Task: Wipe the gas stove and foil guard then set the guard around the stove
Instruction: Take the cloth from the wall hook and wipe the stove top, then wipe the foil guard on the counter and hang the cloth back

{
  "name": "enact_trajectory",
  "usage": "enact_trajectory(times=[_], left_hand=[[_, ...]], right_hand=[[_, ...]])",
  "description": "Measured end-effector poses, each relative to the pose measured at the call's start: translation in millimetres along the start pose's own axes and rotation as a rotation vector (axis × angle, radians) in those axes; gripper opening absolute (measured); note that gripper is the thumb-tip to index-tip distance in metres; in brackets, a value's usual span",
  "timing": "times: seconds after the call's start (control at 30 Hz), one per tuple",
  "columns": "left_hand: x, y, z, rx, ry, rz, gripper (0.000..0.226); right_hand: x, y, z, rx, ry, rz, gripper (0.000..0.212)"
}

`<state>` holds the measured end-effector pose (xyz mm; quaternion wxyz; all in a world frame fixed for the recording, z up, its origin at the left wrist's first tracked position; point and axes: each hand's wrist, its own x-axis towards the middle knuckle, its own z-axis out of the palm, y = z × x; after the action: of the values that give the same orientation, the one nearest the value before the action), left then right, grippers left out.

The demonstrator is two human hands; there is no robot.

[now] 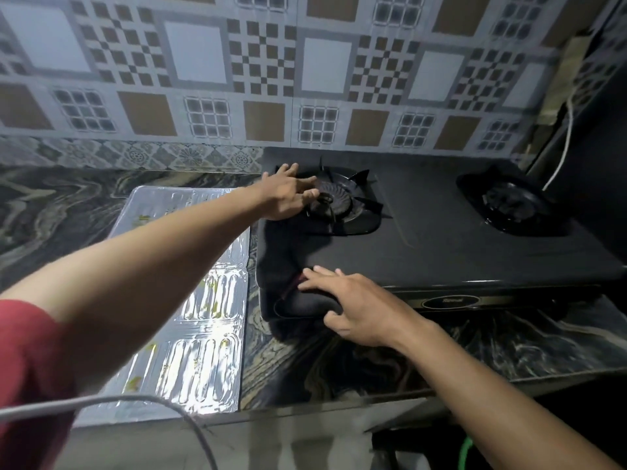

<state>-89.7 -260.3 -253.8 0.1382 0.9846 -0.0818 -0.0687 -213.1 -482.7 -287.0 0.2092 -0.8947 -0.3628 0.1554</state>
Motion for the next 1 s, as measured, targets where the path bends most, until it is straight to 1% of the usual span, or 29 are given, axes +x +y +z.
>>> enact_trajectory(times=[0.07, 0.1, 0.17, 0.2, 0.23, 0.3, 0.37, 0.43, 0.5, 0.57, 0.7, 0.77, 0.83, 0.93, 1.0], left_hand=[[-18.7, 6.3, -6.8, -0.076, 0.102, 0.057, 0.055], [-30.0, 10.9, -10.0, -0.120, 0.157, 0.091, 0.051], [-54.4, 22.2, -14.4, -0.224, 0.257, 0.126, 0.046], [-67.8, 29.7, -16.7, -0.289, 0.271, 0.125, 0.047], [-81.1, 37.5, -18.2, -0.364, 0.254, 0.124, 0.050], [-106.6, 52.6, -22.4, -0.501, 0.171, 0.157, 0.053], [-130.1, 67.3, -27.3, -0.565, 0.069, 0.178, 0.062], [-141.2, 74.0, -28.1, -0.632, 0.005, 0.181, 0.054], [-152.9, 77.9, -28.6, -0.709, 0.056, 0.145, 0.042], [-163.0, 81.2, -31.6, -0.734, 0.162, 0.089, 0.032], [-187.0, 82.6, -44.1, -0.876, 0.262, 0.029, 0.015], [-199.5, 81.1, -49.8, -0.912, 0.312, -0.033, 0.017], [-210.9, 76.6, -53.8, -0.959, 0.366, -0.083, 0.020], [-224.8, 60.9, -57.9, -1.027, 0.417, -0.142, 0.022], [-232.3, 46.2, -59.9, -1.046, 0.432, -0.168, 0.020]], right_hand=[[-8.9, 3.8, -14.3, 0.103, 0.100, 0.091, 0.042], [-11.7, 4.8, -21.3, 0.144, 0.165, 0.096, 0.033], [-14.2, 4.3, -34.4, 0.171, 0.294, 0.085, 0.022], [-14.6, 3.2, -40.4, 0.190, 0.341, 0.094, 0.021], [-15.9, 1.5, -46.8, 0.231, 0.372, 0.106, 0.021], [-18.5, -0.6, -59.8, 0.332, 0.394, 0.125, 0.024], [-20.8, -4.9, -73.7, 0.366, 0.412, 0.104, 0.028], [-17.4, -7.1, -83.3, 0.410, 0.448, 0.083, 0.027], [-16.4, -13.9, -91.3, 0.470, 0.448, 0.061, 0.024], [-16.8, -22.2, -98.4, 0.522, 0.407, 0.025, 0.023], [-18.9, -39.2, -101.5, 0.519, 0.400, -0.110, 0.021], [-20.0, -48.0, -96.7, 0.479, 0.419, -0.174, 0.026], [-21.0, -59.1, -90.6, 0.395, 0.399, -0.243, 0.036], [-16.7, -77.9, -79.6, 0.262, 0.353, -0.309, 0.057], [-7.1, -87.7, -72.7, 0.237, 0.373, -0.328, 0.059]])
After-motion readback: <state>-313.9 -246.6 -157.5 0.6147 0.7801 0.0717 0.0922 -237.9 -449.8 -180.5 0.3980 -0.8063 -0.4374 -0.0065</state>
